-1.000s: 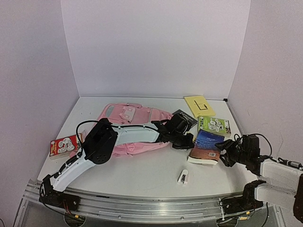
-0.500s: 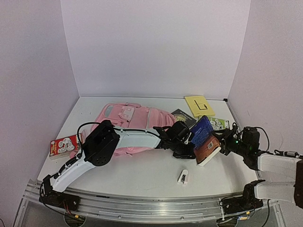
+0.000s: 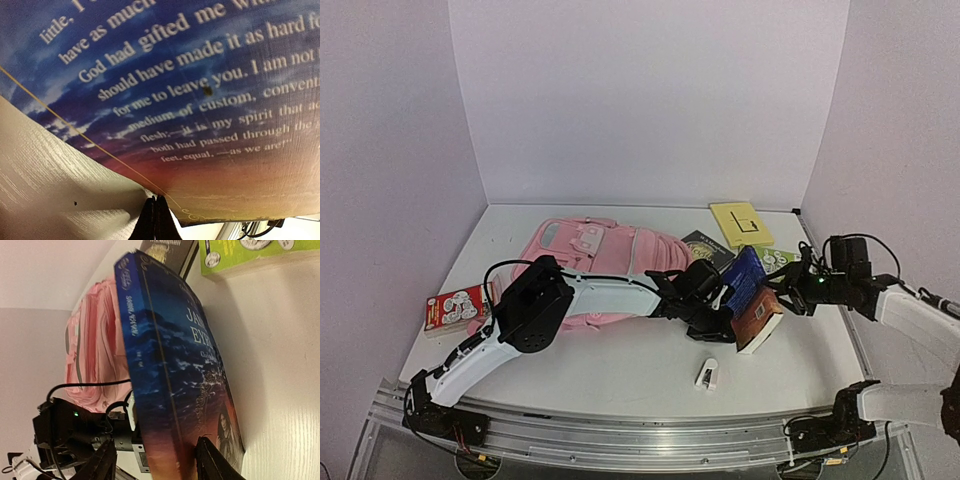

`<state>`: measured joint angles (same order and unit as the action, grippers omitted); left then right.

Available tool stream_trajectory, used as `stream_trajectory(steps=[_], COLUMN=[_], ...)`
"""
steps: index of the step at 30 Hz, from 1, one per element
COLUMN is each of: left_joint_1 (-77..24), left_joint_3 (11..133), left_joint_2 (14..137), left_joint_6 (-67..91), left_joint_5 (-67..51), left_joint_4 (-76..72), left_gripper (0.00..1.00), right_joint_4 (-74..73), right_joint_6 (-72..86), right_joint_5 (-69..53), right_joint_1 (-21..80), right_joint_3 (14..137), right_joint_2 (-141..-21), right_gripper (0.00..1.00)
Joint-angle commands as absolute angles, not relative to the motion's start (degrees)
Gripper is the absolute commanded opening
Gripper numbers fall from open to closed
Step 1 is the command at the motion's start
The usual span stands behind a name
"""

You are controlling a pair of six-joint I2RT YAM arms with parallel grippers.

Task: Pack the student bag
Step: Pick up the book from the center of the board.

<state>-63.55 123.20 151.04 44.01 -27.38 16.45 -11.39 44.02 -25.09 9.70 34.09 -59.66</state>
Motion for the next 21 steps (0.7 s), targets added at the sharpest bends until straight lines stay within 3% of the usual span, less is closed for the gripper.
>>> stream_trajectory(steps=[1, 21], left_joint_1=[-63.5, -63.3], left_joint_3=[123.2, 122.8], left_joint_2=[152.7, 152.2], left_joint_6=[44.0, 44.3], left_joint_5=[-26.6, -23.5], left_joint_4=[20.9, 21.5], left_gripper=[0.00, 0.00], right_joint_4=[-16.4, -40.2], right_joint_6=[37.4, 27.0], right_joint_5=[-30.6, -17.5], right_joint_1=[12.2, 16.5], right_joint_3=[36.3, 51.5], right_joint_2=[-64.9, -76.4], right_gripper=[0.51, 0.40])
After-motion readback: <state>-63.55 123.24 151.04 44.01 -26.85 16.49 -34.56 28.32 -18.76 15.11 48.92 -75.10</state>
